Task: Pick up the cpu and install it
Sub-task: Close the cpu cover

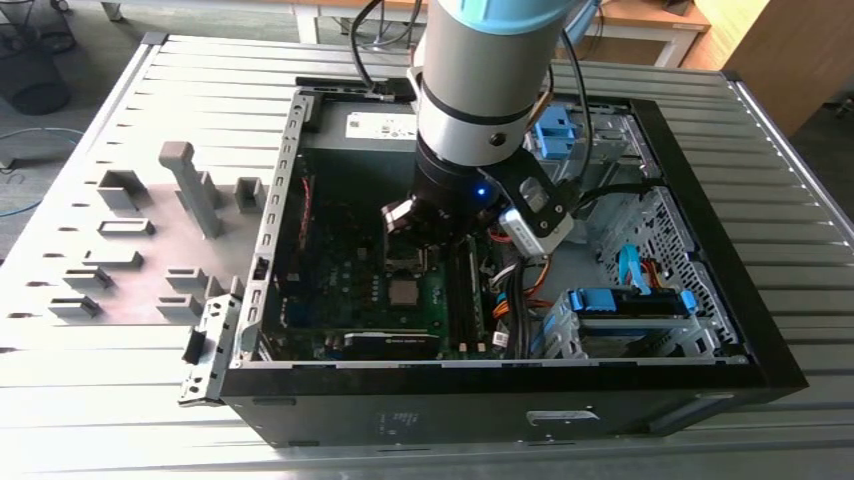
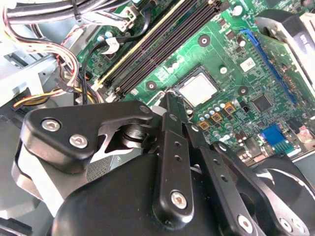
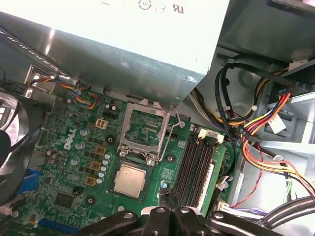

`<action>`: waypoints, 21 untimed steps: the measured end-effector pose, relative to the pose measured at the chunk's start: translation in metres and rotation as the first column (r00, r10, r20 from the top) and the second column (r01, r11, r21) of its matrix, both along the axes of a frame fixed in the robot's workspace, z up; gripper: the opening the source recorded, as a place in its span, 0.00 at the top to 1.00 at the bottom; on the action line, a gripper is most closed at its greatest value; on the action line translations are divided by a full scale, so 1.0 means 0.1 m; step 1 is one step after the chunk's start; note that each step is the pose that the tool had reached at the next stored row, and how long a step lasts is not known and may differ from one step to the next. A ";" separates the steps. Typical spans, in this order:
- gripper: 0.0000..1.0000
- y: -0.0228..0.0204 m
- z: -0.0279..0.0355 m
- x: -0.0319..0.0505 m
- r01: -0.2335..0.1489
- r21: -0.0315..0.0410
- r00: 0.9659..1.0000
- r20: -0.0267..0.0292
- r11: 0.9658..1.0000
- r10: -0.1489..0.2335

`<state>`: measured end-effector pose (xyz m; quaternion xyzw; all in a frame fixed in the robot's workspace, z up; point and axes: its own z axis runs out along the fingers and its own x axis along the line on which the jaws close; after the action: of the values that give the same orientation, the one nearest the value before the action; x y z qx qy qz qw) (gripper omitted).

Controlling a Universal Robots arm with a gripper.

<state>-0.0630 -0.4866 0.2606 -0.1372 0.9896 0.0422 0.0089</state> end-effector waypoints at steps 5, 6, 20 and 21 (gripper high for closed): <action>0.89 0.000 0.001 0.000 0.000 0.000 1.000 0.000 1.000 0.000; 0.89 0.000 0.002 0.000 0.000 0.000 1.000 0.000 1.000 0.000; 0.89 0.118 -0.109 0.044 -0.006 -0.001 1.000 0.000 1.000 0.006; 0.89 0.133 -0.120 0.057 -0.006 -0.001 1.000 0.000 1.000 0.006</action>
<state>-0.0573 -0.4733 0.2486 -0.1402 0.9892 0.0419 0.0087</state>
